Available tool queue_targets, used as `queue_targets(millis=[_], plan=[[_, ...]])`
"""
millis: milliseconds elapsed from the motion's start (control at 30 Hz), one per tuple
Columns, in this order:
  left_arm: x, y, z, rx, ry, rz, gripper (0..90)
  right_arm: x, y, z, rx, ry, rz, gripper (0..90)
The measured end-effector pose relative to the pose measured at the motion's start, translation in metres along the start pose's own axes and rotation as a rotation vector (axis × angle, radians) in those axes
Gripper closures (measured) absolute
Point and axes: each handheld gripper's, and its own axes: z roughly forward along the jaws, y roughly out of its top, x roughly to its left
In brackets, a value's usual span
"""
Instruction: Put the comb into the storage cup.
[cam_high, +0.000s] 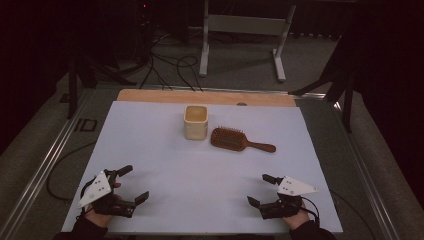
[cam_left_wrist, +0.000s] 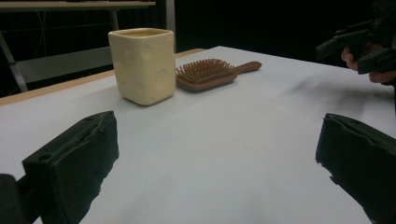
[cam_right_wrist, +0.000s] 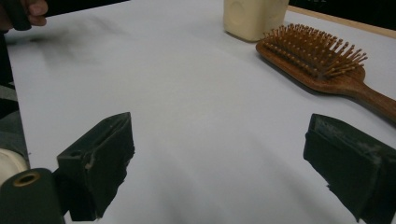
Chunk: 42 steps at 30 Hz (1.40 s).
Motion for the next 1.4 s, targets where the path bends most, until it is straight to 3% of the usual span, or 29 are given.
queue_targets(millis=[567, 1400], plan=[[-0.002, 0.001, 0.000, 0.005, 0.000, 0.009, 0.1, 0.005, 0.029, -0.015, -0.017, -0.008, -0.022, 8.2], [-0.003, 0.001, 0.000, 0.005, -0.004, 0.007, 0.1, -0.007, 0.083, -0.024, -0.050, -0.044, -0.110, 8.9]])
